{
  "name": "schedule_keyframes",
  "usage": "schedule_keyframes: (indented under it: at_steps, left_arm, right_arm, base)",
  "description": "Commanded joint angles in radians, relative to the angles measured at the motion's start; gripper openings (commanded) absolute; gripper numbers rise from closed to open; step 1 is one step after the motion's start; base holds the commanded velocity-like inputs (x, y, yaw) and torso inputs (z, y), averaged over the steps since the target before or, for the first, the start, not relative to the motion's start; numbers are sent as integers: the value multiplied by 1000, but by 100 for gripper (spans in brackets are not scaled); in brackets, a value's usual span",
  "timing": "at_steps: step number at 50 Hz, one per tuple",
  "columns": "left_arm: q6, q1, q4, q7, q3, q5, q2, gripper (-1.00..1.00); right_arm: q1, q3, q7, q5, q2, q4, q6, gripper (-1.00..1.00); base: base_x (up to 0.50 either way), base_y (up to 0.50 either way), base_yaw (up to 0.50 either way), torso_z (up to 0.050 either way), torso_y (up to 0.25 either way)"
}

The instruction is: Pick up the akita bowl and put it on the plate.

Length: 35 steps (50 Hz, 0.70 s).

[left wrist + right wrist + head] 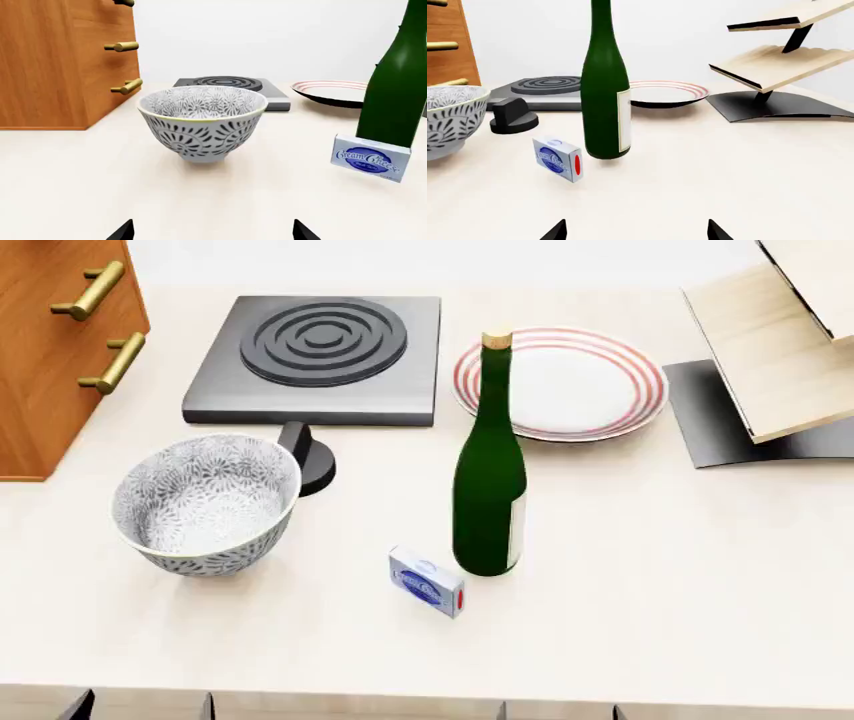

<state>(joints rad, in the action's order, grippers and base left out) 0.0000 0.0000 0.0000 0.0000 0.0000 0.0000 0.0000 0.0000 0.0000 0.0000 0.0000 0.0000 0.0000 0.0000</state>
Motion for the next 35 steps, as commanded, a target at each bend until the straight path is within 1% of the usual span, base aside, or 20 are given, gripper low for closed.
schedule_keyframes:
  at_steps: [1,4,9,11,17,21,24,27,30,31,35]
  left_arm:
    - [-9,3,12,-33,33,-27,-28,100]
    - [-1,-3,-2,-42,42,-37,-36,100]
    - [1,2,22,-60,50,-51,-45,100]
    - [8,17,60,-74,56,-46,-48,100]
    - [26,77,210,-104,86,-20,-59,100]
    - [32,126,357,-119,99,-24,-63,100]
    - [43,169,440,-126,96,-17,-82,100]
    - [49,175,468,-140,84,-25,-88,100]
    - [78,179,473,-151,85,-17,-92,100]
    - [108,178,468,-155,84,-14,-93,100]
    - [134,194,493,-169,81,-13,-98,100]
  right_arm:
    - [-1,-45,46,38,38,-9,6,100]
    - [3,-51,53,48,44,6,-6,100]
    - [1,-61,66,57,54,-7,0,100]
    - [-5,-67,82,43,57,-14,-11,100]
    - [-58,-79,99,50,68,-142,0,100]
    - [-111,-87,114,45,77,-254,-4,100]
    - [-144,-85,121,57,81,-320,-32,100]
    - [-162,-86,130,60,85,-356,-41,100]
    - [-192,-79,137,76,88,-408,-87,100]
    - [-204,-76,154,51,88,-430,-102,100]
    - [-235,-76,158,58,101,-480,-133,100]
  base:
    - [0,0,0,0,0]
    - [0,0,0,0,0]
    - [0,0,0,0,0]
    - [0,0,0,0,0]
    - [0,0,0,0,0]
    - [0,0,0,0,0]
    - [0,0,0,0,0]
    - [0,0,0,0,0]
    - [0,0,0,0,0]
    - [0,0,0,0,0]
    - [0,0,0,0,0]
